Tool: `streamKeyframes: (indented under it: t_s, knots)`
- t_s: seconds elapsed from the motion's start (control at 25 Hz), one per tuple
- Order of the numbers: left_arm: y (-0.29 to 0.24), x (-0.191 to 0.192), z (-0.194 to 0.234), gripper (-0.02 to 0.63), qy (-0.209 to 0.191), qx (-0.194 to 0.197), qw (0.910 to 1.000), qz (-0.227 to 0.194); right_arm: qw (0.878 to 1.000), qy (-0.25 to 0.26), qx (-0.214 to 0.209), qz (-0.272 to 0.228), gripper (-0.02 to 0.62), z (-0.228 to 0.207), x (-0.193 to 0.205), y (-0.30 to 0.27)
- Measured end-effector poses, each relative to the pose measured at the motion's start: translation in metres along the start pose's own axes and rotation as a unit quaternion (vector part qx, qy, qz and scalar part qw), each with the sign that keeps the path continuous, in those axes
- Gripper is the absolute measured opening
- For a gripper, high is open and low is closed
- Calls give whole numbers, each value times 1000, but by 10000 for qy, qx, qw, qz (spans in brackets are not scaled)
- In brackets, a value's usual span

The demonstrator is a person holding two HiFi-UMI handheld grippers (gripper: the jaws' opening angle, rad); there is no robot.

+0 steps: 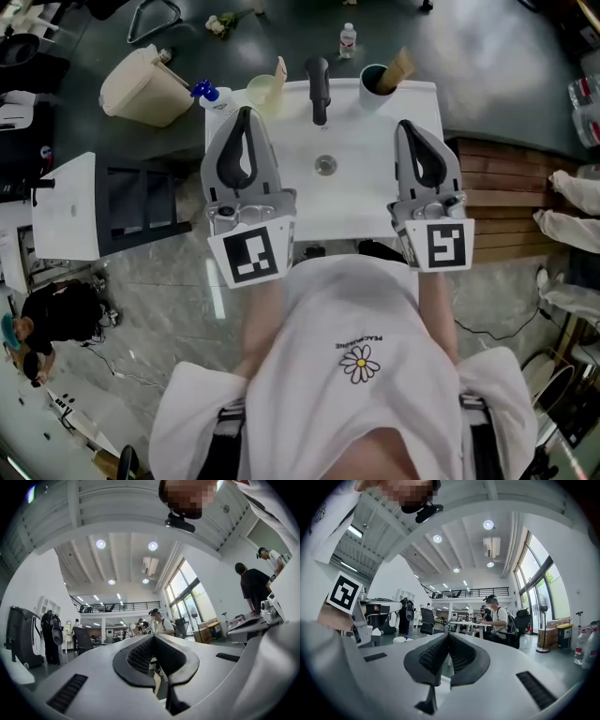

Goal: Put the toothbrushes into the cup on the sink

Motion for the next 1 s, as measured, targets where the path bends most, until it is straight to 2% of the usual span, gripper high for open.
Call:
streamKeyframes:
  t_s: [0.52, 1.0]
  knots:
    - [3, 12, 0, 17, 6, -77, 9999, 106, 9998, 88, -3, 166, 11, -2, 6, 4]
    - [7, 12, 8, 17, -71, -212, 9996, 156, 9998, 131, 106, 126, 11, -11, 4, 9]
Point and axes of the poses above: the fingertips, and each gripper's own axes: y backward along the fingers, z to its left, x out of its underside, the point moved 2 cm from there along y, backward along the fingers, and after that the axes turned 6 degrees about -x, right-handed, at the moved point
